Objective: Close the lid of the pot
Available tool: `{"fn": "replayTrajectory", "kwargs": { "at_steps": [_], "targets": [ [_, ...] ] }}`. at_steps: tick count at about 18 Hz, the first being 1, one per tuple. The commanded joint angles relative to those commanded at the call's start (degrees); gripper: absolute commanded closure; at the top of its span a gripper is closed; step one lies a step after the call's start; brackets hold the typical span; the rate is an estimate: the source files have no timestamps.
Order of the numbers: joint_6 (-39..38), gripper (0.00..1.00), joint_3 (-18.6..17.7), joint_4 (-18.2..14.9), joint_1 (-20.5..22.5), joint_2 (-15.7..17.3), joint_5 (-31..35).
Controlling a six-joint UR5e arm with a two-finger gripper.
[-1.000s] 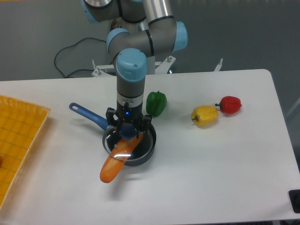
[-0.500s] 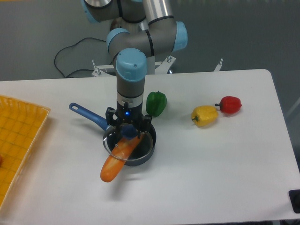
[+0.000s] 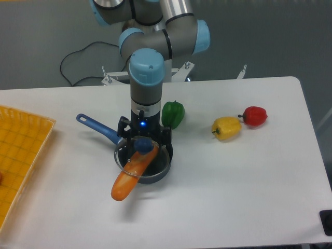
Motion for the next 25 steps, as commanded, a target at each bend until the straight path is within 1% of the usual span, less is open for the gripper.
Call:
{"fn": "replayTrajectory", "kwargs": {
  "at_steps": [3, 5, 6, 8, 10, 12, 15, 18, 19, 22, 25],
  "targets": [
    [1.05, 0.0, 2.02, -0.26, 2.1, 0.0, 1.48],
    [4.73, 0.0, 3.25, -0.62, 3.69, 0.09, 4.3],
    [6.31, 0.0, 3.35, -0.62, 4.65, 0.35, 4.39],
    [10.17, 0.0, 3.35, -0.7, 7.9, 0.79, 4.22],
    [17.1, 0.0, 3.61, -2.28, 10.89, 1.05, 4.13],
    [24.4, 0.0, 4.14, -4.12, 14.84, 1.14, 4.04],
    [35.65, 0.0, 4.14, -6.06, 20.81, 1.14, 3.78],
    [47.16, 0.0, 4.4, -9.66, 26.79, 0.88, 3.43],
    [50.85, 0.0, 4.49, -10.19, 28.46, 0.62, 3.51],
    [60.96, 0.0, 4.58, -10.28, 32.69, 0.53, 3.6],
    [67.13, 0.0, 4.66, -10.55, 36.47, 0.53, 3.52]
  ]
}}
